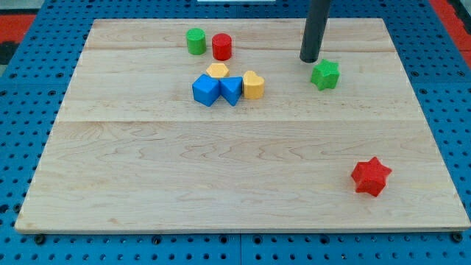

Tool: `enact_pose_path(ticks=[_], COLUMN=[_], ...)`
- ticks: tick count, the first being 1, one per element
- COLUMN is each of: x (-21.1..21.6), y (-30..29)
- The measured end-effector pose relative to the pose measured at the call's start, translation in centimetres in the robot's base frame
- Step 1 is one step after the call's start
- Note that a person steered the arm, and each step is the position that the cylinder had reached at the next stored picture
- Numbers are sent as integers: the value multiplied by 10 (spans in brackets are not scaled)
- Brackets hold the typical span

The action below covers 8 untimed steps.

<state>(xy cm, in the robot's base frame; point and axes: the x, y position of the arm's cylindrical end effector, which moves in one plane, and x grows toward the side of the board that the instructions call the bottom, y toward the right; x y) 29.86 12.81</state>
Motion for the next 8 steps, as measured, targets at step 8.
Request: enact_pose_path(ticks=[8], x=[4], y=[25])
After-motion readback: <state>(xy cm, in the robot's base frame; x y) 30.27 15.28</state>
